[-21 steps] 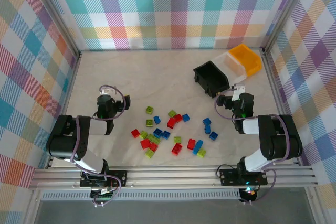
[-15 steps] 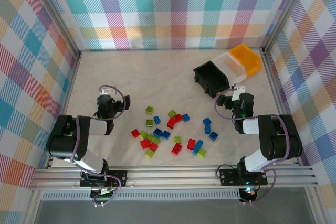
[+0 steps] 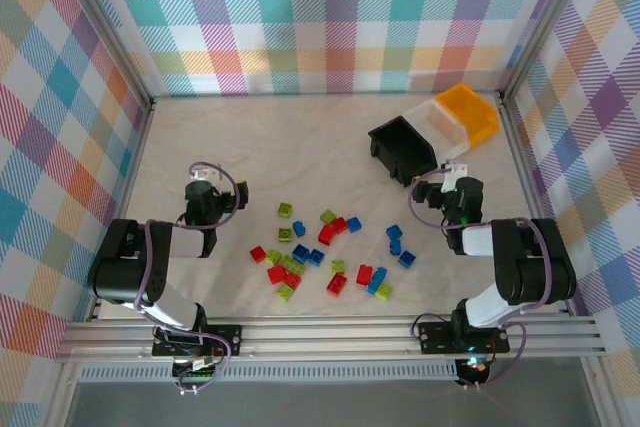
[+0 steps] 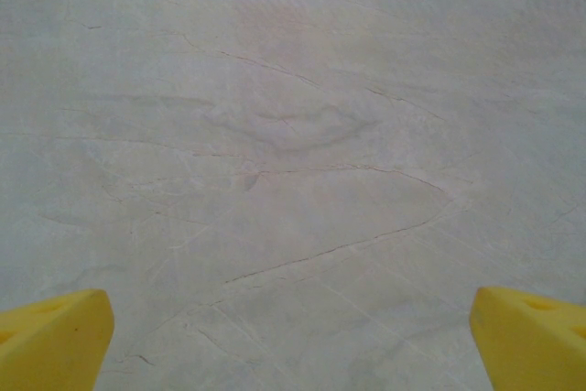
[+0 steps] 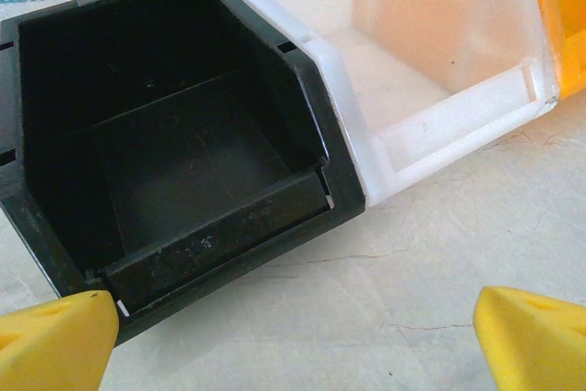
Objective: Sort the legos into containers by color
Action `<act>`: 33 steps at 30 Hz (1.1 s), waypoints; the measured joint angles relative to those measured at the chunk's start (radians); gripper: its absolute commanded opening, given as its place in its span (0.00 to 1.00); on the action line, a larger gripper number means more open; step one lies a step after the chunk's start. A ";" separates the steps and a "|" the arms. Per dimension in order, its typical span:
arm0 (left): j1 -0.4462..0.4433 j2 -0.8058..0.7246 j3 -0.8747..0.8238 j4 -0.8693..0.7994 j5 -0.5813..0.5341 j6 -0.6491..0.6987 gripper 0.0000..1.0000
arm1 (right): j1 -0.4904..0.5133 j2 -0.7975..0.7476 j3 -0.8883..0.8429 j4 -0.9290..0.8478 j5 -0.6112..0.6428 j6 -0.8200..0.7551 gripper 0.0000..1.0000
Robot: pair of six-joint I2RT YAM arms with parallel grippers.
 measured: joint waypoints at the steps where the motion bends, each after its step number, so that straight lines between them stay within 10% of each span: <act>1: 0.000 0.000 0.000 0.000 0.000 0.000 1.00 | 0.000 0.000 0.000 0.000 0.000 0.000 1.00; 19: 0.000 -0.127 0.011 -0.128 -0.050 -0.008 1.00 | 0.000 -0.161 0.068 -0.214 0.025 0.004 1.00; 33: 0.000 -0.376 0.072 -0.240 -0.241 -0.328 1.00 | 0.010 -0.338 0.275 -0.616 0.414 0.294 1.00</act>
